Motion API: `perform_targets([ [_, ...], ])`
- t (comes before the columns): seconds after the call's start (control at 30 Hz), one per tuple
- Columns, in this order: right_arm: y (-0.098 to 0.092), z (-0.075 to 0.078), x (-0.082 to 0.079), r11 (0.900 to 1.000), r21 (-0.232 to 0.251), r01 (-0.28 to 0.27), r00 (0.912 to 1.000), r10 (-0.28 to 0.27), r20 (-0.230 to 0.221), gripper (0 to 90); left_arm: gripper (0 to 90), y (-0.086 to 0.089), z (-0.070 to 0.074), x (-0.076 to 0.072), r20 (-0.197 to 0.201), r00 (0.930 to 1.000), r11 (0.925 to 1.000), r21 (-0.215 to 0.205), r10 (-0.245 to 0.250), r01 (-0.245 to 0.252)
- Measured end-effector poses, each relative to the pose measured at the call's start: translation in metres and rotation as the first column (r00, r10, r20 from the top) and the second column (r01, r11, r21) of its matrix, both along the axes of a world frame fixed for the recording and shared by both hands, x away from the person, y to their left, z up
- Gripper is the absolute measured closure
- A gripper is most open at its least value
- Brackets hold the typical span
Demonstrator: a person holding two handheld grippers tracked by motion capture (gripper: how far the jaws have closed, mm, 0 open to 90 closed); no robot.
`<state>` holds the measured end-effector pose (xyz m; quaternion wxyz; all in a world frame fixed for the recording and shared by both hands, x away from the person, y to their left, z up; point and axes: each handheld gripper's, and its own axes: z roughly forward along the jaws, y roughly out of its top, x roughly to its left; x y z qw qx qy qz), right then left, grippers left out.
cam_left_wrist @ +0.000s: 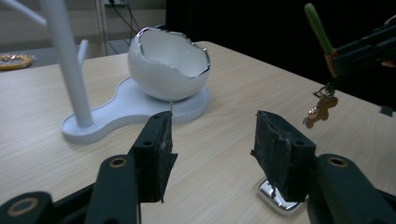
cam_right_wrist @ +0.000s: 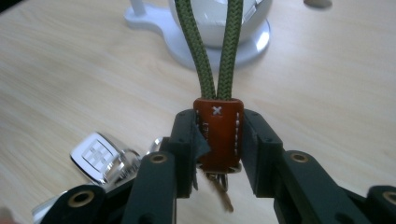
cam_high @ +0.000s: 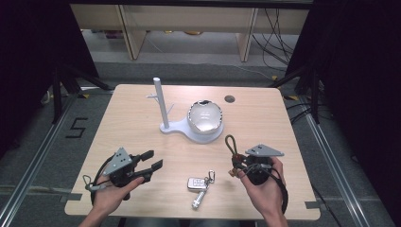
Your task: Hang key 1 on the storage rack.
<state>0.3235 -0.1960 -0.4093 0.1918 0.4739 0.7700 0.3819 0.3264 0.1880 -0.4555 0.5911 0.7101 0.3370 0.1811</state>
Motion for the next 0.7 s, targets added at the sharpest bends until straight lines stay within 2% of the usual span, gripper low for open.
perform_targets([
  [0.03, 0.0, 0.0, 0.0, 1.0, 0.0, 0.0, 1.0, 0.0, 0.0, 68.5, 47.1, -0.003, 0.004, 0.0, 0.002, 1.0, 0.9999, 0.011, -0.004, 0.004],
  [0.07, 0.006, 0.002, -0.003, 1.0, 0.012, -0.011, 0.999, 0.01, 0.044, 68.5, 49.3, -0.006, 0.009, 0.0, 0.006, 0.9998, 0.9998, 0.01, -0.02, 0.02],
  [0.13, 0.008, 0.001, -0.003, 0.999, 0.03, -0.017, 0.9983, 0.015, 0.057, 68.5, 50.2, -0.012, 0.014, 0.001, 0.011, 0.9993, 0.9993, -0.002, -0.037, 0.037],
  [0.17, 0.012, 0.002, -0.006, 0.999, 0.04, 0.0, 0.9985, -0.003, 0.055, 68.5, 51.0, -0.015, 0.017, 0.001, 0.01, 0.9988, 0.9987, -0.014, -0.049, 0.049],
  [0.2, 0.014, 0.002, -0.005, 0.999, 0.044, -0.021, 0.9969, 0.017, 0.077, 68.5, 51.4, -0.019, 0.021, 0.002, 0.009, 0.9981, 0.9979, -0.022, -0.061, 0.061],
  [0.23, 0.02, 0.002, -0.006, 0.998, 0.047, -0.035, 0.9924, 0.029, 0.12, 68.4, 52.8, -0.027, 0.025, 0.004, 0.017, 0.9949, 0.9936, -0.052, -0.1, 0.1],
  [0.27, 0.02, 0.002, -0.006, 0.998, 0.047, -0.035, 0.9924, 0.029, 0.12, 68.4, 53.4, -0.027, 0.025, 0.004, 0.017, 0.9949, 0.9936, -0.052, -0.1, 0.1],
  [0.3, 0.026, 0.003, -0.006, 0.996, 0.079, -0.052, 0.9892, 0.04, 0.141, 68.5, 55.3, -0.03, 0.029, 0.004, 0.004, 0.9943, 0.9932, -0.046, -0.107, 0.107],
  [0.4, 0.035, 0.005, -0.008, 0.995, 0.09, -0.051, 0.9877, 0.037, 0.152, 68.5, 59.1, -0.041, 0.036, 0.007, -0.021, 0.9866, 0.983, -0.091, -0.162, 0.159],
  [0.43, 0.038, 0.005, -0.006, 0.992, 0.099, -0.073, 0.9823, 0.054, 0.179, 68.5, 59.9, -0.042, 0.037, 0.007, -0.022, 0.9857, 0.982, -0.093, -0.167, 0.164],
  [0.47, 0.04, 0.006, -0.007, 0.994, 0.08, -0.069, 0.9821, 0.054, 0.18, 68.5, 60.4, -0.044, 0.039, 0.008, -0.019, 0.9851, 0.9815, -0.091, -0.171, 0.169],
  [0.5, 0.042, 0.005, -0.005, 0.993, 0.076, -0.086, 0.9749, 0.068, 0.212, 68.5, 60.9, -0.046, 0.041, 0.009, -0.017, 0.9842, 0.9804, -0.093, -0.176, 0.174],
  [0.53, 0.046, 0.006, -0.006, 0.993, 0.081, -0.091, 0.9735, 0.072, 0.217, 68.5, 61.4, -0.048, 0.043, 0.011, -0.021, 0.9838, 0.9791, -0.103, -0.178, 0.175],
  [0.57, 0.049, 0.005, -0.005, 0.99, 0.106, -0.097, 0.9735, 0.072, 0.217, 68.5, 61.8, -0.048, 0.044, 0.012, -0.021, 0.983, 0.978, -0.107, -0.182, 0.179],
  [0.6, 0.051, 0.006, -0.006, 0.99, 0.104, -0.094, 0.976, 0.071, 0.206, 68.5, 62.1, -0.049, 0.045, 0.013, -0.024, 0.983, 0.9777, -0.112, -0.182, 0.178],
  [0.67, 0.055, 0.005, -0.006, 0.987, 0.122, -0.1, 0.9739, 0.072, 0.215, 68.5, 62.3, -0.051, 0.047, 0.014, -0.025, 0.9814, 0.9752, -0.12, -0.19, 0.186],
  [0.7, 0.059, 0.005, -0.005, 0.986, 0.111, -0.125, 0.9673, 0.096, 0.235, 68.5, 62.4, -0.053, 0.048, 0.016, -0.024, 0.9794, 0.972, -0.13, -0.201, 0.196],
])
